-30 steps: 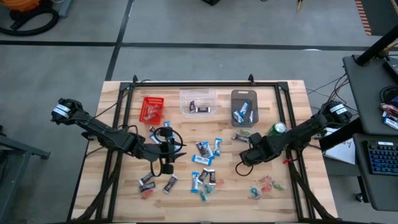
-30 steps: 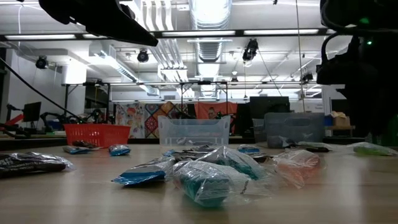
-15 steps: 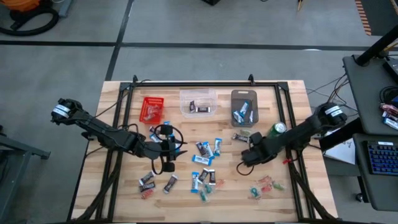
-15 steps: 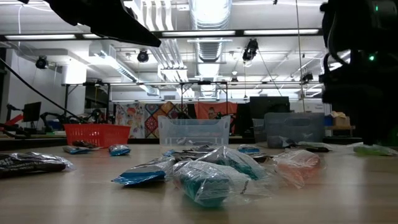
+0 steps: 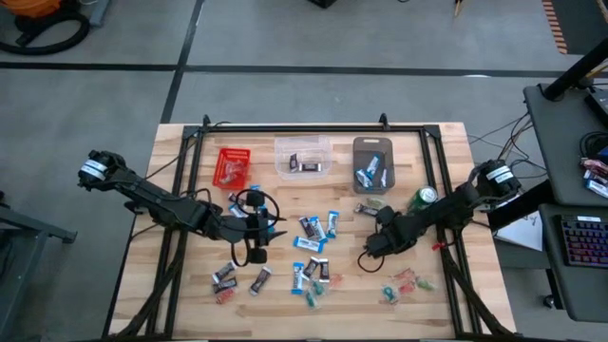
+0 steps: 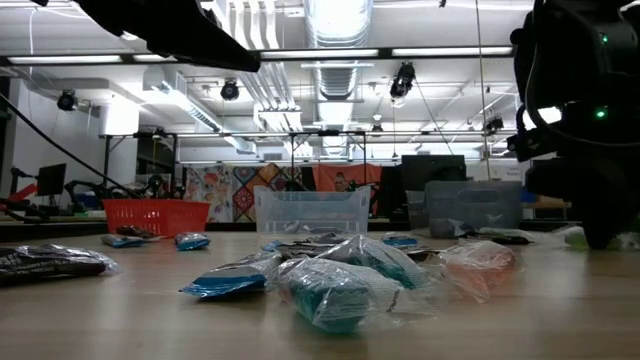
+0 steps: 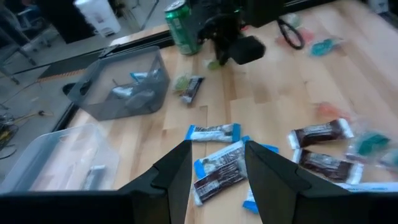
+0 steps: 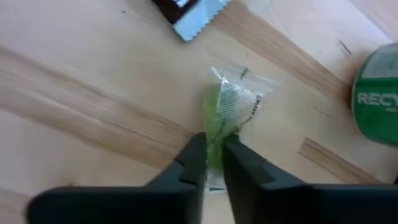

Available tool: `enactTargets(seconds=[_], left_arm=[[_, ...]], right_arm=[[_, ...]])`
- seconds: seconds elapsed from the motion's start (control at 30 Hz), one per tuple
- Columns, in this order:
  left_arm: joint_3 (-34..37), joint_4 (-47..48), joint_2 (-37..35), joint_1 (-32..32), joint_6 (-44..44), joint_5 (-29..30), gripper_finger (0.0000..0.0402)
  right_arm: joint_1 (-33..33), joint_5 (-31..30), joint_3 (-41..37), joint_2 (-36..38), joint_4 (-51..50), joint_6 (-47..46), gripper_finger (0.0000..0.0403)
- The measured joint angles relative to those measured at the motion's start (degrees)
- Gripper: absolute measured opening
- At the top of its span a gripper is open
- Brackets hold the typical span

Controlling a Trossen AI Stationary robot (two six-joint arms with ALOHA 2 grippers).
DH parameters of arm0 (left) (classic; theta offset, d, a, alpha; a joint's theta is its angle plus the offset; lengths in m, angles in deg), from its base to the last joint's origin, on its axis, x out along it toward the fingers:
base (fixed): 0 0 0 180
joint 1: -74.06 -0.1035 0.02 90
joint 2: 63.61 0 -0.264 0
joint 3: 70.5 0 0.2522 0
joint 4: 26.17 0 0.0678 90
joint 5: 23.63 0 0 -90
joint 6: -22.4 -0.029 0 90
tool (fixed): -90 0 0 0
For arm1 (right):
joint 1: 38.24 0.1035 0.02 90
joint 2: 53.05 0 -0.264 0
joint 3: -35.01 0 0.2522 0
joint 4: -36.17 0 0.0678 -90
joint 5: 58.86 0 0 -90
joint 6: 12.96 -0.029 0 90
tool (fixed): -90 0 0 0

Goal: Sort candy
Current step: Put the green candy into the red bin

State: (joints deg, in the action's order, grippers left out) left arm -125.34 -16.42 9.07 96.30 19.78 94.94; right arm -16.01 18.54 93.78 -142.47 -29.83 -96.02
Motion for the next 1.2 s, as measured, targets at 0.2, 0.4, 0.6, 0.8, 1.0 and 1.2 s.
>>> enactTargets(seconds=[0.2,0.4,0.6,0.8,1.0,1.2], left_arm=[[1.1,-5.8,0.0,0.1,-1.7,-9.5,0.0132],[2.3,-11.6,0.3,0.0,-1.2,-9.6,0.0132],[2.8,-20.9,4.5,0.0,-1.2,-9.5,0.0132],[2.8,-27.9,10.8,-0.2,-0.9,-4.5,0.0151],[2.4,-34.1,15.7,-0.2,-0.7,-4.1,0.0181],[2.1,-38.2,18.5,-0.2,-1.1,-5.8,0.0191]], right_arm=[[0.0,-0.6,-0.3,6.3,2.4,5.2,0.0013],[0.0,-3.6,-0.3,12.8,17.5,19.5,0.0012],[0.0,-8.1,-0.2,12.7,45.5,45.5,0.0012],[0.0,-8.0,-0.1,7.2,70.4,69.9,0.0012],[-0.7,-6.4,1.7,2.2,77.5,79.6,0.0012],[-1.8,-3.5,4.2,-1.1,77.5,80.3,0.0012]])
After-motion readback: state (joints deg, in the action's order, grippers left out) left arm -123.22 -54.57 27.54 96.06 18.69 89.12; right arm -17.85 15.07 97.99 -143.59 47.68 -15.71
